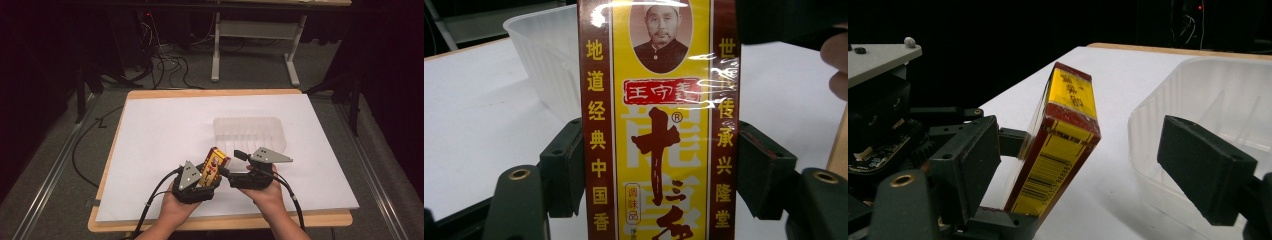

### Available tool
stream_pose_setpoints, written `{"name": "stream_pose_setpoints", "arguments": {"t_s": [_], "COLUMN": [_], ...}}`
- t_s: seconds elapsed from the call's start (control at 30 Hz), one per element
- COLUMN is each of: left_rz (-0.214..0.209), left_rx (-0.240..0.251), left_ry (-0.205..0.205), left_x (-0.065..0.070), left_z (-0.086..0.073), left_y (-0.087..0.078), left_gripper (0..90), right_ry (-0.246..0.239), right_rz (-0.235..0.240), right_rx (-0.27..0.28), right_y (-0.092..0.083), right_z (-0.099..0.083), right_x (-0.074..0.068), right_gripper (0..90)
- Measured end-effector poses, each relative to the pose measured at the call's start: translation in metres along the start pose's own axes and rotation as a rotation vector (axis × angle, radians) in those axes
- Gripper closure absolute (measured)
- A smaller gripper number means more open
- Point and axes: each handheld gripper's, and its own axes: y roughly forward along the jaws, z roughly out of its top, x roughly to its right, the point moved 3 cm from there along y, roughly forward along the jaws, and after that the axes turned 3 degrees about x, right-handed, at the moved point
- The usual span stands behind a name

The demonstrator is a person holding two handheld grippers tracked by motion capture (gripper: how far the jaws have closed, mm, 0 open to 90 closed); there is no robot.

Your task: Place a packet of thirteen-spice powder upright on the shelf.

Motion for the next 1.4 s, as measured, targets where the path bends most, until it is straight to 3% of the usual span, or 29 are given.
{"name": "stream_pose_setpoints", "arguments": {"t_s": [0.17, 0.83, 1.0, 1.4], "left_rz": [-0.002, -0.011, -0.011, -0.017], "left_rx": [0.008, 0.007, 0.009, 0.002], "left_ry": [-0.016, 0.008, 0.015, 0.011], "left_x": [0.0002, 0.0087, 0.0085, 0.0082], "left_z": [0.001, -0.001, -0.0009, -0.0013], "left_y": [0.0028, 0.0085, 0.008, 0.0103], "left_gripper": [32.7, 32.7, 32.6, 32.3], "right_ry": [0.005, 0.027, 0.046, 0.027], "right_rz": [-0.008, 0.009, 0.025, 0.016], "right_rx": [-0.005, -0.002, 0.004, 0.007], "right_y": [0.0002, -0.0008, -0.0017, -0.0022], "right_z": [-0.0014, -0.0048, -0.0044, -0.0024], "right_x": [0.0004, -0.0017, -0.0018, -0.0058], "right_gripper": [20.5, 58.0, 61.4, 64.4]}}
